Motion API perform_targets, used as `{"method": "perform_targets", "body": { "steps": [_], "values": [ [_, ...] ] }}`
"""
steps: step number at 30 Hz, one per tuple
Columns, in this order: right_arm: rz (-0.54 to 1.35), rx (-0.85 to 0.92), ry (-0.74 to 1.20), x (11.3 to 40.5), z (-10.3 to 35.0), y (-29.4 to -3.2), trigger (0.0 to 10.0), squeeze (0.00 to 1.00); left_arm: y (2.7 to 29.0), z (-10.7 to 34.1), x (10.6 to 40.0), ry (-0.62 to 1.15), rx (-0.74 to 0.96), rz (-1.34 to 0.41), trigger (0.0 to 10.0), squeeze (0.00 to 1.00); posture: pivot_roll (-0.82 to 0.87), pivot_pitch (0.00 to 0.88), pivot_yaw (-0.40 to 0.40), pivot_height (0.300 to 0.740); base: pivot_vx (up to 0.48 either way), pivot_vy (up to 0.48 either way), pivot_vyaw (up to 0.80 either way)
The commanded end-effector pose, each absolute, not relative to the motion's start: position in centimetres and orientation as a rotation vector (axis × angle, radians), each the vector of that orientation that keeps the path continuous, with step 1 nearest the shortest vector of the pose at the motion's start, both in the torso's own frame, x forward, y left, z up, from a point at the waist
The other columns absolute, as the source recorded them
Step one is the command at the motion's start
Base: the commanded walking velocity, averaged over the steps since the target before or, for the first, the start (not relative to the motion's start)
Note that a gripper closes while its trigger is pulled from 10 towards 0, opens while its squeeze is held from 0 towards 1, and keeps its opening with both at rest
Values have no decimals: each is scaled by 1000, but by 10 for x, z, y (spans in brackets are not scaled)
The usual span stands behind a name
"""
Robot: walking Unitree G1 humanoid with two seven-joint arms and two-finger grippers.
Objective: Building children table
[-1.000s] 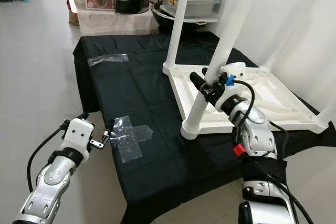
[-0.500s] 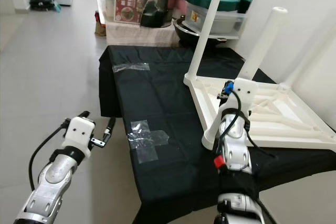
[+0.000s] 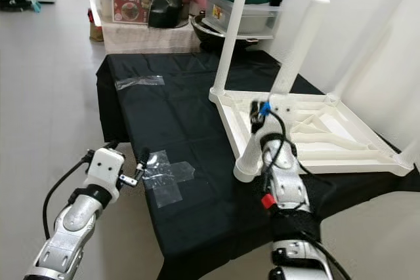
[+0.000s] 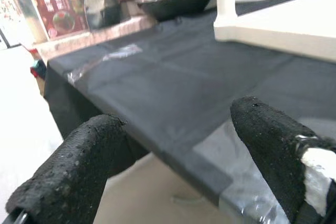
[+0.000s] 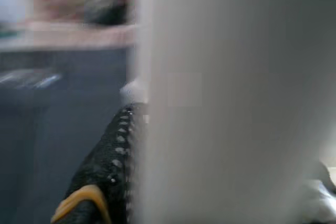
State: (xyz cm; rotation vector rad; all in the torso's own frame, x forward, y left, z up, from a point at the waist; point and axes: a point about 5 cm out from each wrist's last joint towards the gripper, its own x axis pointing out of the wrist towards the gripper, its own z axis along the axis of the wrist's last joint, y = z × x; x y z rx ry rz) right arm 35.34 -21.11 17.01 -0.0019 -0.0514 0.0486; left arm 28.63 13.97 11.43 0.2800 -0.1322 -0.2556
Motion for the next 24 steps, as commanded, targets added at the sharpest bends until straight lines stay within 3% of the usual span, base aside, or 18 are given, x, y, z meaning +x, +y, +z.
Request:
{"method": "perform_targets", "body": {
  "steps": [1,4,10,11,12,15,18,20,21,22,23,24],
  "values": [
    [139,-8,-122,357,188,-210,10000,0,140,113,286,-127,286,-261,10000,0,32,0,-144,740,0,0,0],
    [422,-125,-132,353,206,-215,10000,0,141,113,287,-128,288,-260,10000,0,32,0,-146,740,0,0,0],
    [497,-190,-107,352,207,-218,10000,0,141,113,287,-128,288,-260,10000,0,34,0,-148,740,0,0,0],
    [518,-204,-102,352,207,-219,3882,0,140,113,287,-129,287,-259,10000,0,38,0,-152,740,0,0,0],
    [563,-195,-100,352,206,-218,0,0,141,113,286,-130,287,-258,10000,0,42,0,-153,740,0,0,0],
    [628,-187,-104,350,203,-220,0,0,143,114,286,-130,291,-255,10000,0,44,0,-154,740,0,0,0],
    [511,-257,-58,357,196,-228,0,0,144,114,285,-130,292,-254,10000,0,42,0,-152,740,0,0,0],
    [102,-327,32,372,187,-249,0,0,144,113,285,-128,293,-255,10000,0,37,0,-148,740,0,0,0],
    [102,-327,32,372,187,-249,0,0,144,113,285,-128,293,-255,10000,0,37,0,-148,740,0,0,0],
    [-151,-280,65,373,184,-266,0,0,143,113,285,-128,291,-256,10000,0,28,0,-140,740,0,0,0],
    [-151,-280,65,373,184,-266,0,0,143,113,285,-128,291,-256,10000,0,28,0,-140,740,0,0,0],
    [-381,-255,71,366,177,-277,0,0,140,113,286,-128,290,-264,10000,0,32,0,-137,740,0,0,0]
  ]
}}
